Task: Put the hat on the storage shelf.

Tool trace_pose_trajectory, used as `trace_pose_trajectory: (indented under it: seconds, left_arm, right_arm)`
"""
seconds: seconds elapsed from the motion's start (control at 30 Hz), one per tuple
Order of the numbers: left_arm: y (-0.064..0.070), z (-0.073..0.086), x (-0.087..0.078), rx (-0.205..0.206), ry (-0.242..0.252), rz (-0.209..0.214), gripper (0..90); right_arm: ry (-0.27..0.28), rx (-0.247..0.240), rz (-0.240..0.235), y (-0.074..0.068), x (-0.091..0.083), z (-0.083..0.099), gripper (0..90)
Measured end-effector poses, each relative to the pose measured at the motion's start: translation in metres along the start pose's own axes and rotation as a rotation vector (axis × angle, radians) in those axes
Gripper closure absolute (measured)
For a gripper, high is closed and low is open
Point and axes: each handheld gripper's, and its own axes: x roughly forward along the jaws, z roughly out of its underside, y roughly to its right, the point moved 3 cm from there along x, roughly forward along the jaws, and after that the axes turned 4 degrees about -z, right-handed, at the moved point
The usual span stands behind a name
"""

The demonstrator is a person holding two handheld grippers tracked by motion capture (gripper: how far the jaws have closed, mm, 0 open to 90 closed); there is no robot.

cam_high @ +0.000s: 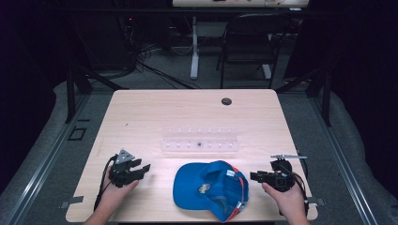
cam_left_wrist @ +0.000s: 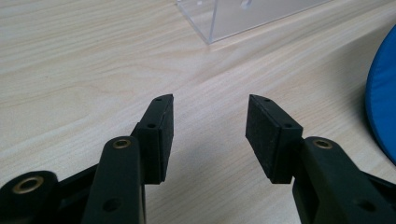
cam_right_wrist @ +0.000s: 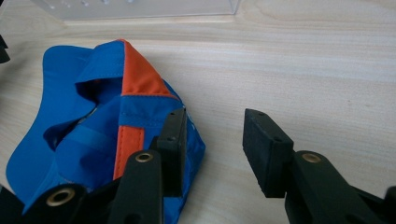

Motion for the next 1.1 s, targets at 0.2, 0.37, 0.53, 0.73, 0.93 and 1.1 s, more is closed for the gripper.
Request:
trace_pose_trajectory:
  seconds: [0.2, 0.37, 0.53, 0.73, 0.93, 1.1]
  left_arm:
    - [0.001, 0.000, 0.000, 0.002, 0.002, 0.005, 52.3]
    - [0.002, 0.000, 0.000, 0.006, 0.000, 0.005, 52.3]
    - [0.002, 0.000, 0.000, 0.007, 0.001, 0.006, 52.3]
    - [0.001, 0.000, -0.001, 0.003, 0.002, 0.008, 52.3]
    - [0.002, 0.000, -0.001, 0.007, 0.001, 0.008, 52.3]
    - [0.002, 0.000, 0.000, 0.007, 0.001, 0.009, 52.4]
  right_arm:
    - [-0.049, -0.008, -0.007, -0.006, -0.007, -0.003, 60.7]
    - [-0.075, -0.009, -0.029, -0.013, -0.010, -0.007, 60.7]
    - [-0.099, -0.023, -0.052, -0.022, -0.014, -0.010, 60.8]
    - [-0.125, -0.015, -0.090, -0.028, -0.014, -0.011, 61.8]
    - [-0.154, -0.026, -0.095, -0.033, -0.014, -0.010, 62.7]
    - [-0.167, -0.036, -0.118, -0.040, -0.015, -0.009, 61.7]
